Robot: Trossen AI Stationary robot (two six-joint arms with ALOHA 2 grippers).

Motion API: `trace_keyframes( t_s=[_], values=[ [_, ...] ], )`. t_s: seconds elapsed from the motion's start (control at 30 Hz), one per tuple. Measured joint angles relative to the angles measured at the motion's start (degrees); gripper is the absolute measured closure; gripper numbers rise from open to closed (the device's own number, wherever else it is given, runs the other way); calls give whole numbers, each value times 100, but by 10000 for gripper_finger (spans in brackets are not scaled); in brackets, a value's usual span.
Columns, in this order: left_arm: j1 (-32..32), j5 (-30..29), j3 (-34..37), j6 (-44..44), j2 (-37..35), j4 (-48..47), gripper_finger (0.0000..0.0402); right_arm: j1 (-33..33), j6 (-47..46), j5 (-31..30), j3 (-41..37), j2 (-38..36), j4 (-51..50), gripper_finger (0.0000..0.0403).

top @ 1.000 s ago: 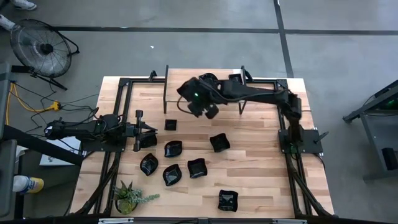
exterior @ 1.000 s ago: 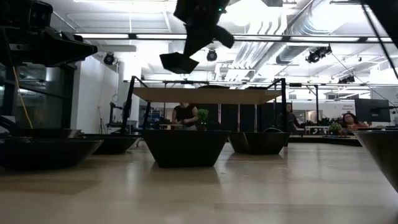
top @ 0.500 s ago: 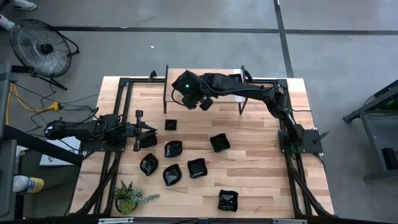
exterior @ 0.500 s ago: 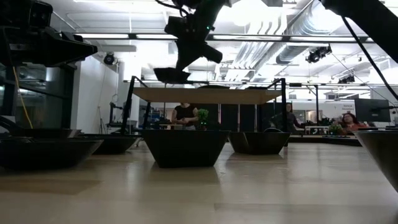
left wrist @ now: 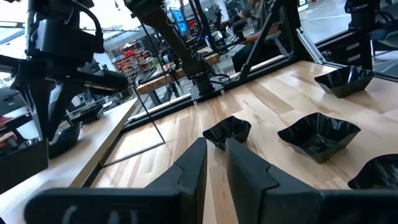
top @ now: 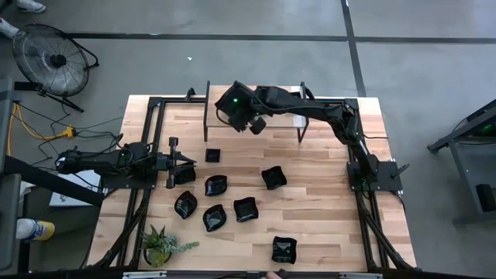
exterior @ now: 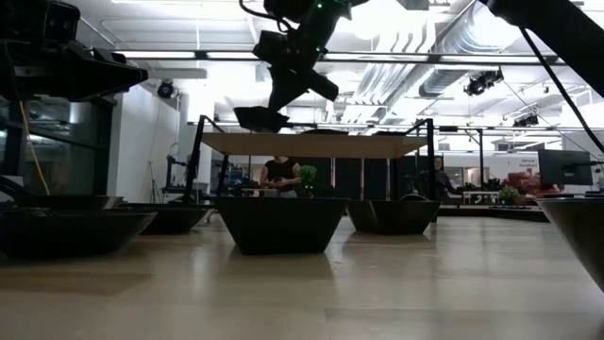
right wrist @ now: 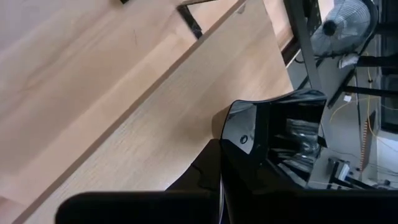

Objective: Pick & Place Mini shaped plates
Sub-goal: Put the black distorted square plate on the shelf

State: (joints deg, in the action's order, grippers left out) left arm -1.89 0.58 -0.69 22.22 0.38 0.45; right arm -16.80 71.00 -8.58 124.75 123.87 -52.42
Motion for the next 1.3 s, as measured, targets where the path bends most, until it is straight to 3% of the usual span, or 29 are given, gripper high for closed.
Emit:
trace_keyframes(
  t_s=[0.33,0.53,1.3],
  values=[
    [0,0,0,2,2,-2,346,-94,578,93,0,0,-13,403],
    [0,0,0,2,0,0,346,-146,934,593,1,0,3,403],
    [0,0,0,2,0,0,346,-350,1032,839,2,33,44,403]
  ],
)
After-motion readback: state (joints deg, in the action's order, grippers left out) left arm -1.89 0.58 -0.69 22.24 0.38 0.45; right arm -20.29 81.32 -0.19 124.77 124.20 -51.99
